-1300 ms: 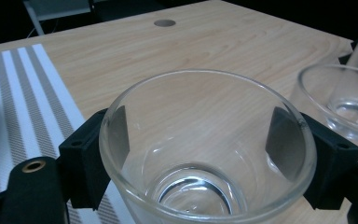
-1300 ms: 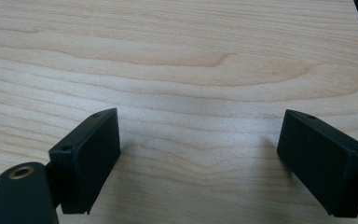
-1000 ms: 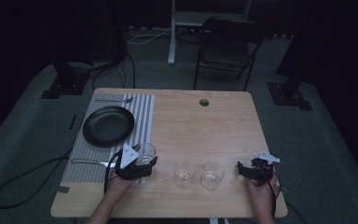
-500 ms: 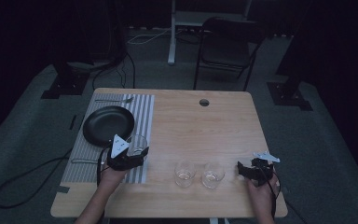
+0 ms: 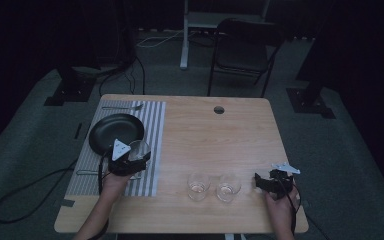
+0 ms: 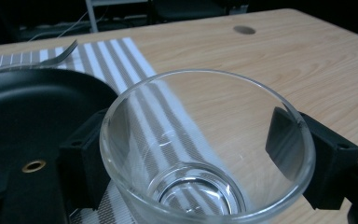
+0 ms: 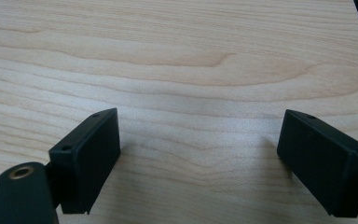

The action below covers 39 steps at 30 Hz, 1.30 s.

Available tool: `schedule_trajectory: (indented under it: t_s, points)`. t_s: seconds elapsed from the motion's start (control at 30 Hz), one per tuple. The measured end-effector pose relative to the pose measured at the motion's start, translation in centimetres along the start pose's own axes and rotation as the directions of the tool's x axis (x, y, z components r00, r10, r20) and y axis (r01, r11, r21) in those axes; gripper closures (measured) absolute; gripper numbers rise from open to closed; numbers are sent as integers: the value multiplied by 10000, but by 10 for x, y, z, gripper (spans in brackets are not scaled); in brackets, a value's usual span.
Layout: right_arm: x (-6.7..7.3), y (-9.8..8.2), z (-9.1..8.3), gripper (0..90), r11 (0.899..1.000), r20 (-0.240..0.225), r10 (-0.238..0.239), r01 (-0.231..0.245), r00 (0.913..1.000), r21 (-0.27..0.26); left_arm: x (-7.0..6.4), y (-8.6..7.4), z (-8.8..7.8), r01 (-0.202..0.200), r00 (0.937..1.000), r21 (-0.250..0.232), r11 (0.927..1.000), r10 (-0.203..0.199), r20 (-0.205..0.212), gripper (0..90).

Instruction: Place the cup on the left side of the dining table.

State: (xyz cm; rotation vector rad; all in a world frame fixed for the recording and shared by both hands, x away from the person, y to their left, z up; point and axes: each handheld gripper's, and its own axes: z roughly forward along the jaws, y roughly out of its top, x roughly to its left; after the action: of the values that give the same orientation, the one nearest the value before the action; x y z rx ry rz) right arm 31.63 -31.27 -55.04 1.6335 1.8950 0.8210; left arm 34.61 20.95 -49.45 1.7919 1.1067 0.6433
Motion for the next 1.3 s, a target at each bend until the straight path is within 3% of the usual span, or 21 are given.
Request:
schedule_trajectory:
  t_s: [0.33, 0.57, 0.6, 0.8, 0.9, 0.93, 1.0, 1.1, 1.13, 1.3]
  points:
    - [0, 0, 0, 128, 10000, 2, 2, -2, 10000, 4, 12, -16, 13, 9, 9996, 592, 9982, 9, -290, 190]
    - [0, 0, 0, 128, 10000, 0, 6, -6, 10000, 1, 13, -18, 12, -38, 9995, 460, 9989, 51, -299, 189]
    - [0, 0, 0, 128, 10000, 2, 3, -3, 10000, 6, 12, -20, 12, -223, 9990, 385, 9990, 237, -385, 188]
    - [0, 0, 0, 128, 10000, 0, 4, -4, 10000, 1, 13, -20, 9, 95, 9999, 412, 9991, -89, -143, 181]
    - [0, 0, 0, 128, 10000, -1, 2, -2, 10000, 2, 12, -19, 8, -157, 9987, 551, 9984, 183, -480, 90]
    - [0, 0, 0, 128, 10000, -1, 3, -3, 10000, 2, 11, -19, 8, -352, 9977, 608, 9975, 386, -554, 90]
    - [0, 0, 0, 128, 10000, 1, 3, -3, 10000, 5, 10, -19, 7, -359, 9974, 603, 9975, 395, -598, 90]
    - [0, 0, 0, 128, 10000, 0, 4, -4, 10000, 1, 11, -21, 7, -223, 9989, 867, 9960, 257, -382, 72]
    - [0, 0, 0, 128, 10000, 0, 3, -3, 10000, 2, 12, -21, 7, -146, 9994, 1027, 9946, 176, -289, 3]
    - [0, 0, 0, 128, 10000, 2, 2, -2, 10000, 4, 12, -25, 4, 153, 9990, 1131, 9935, -104, -440, 1]
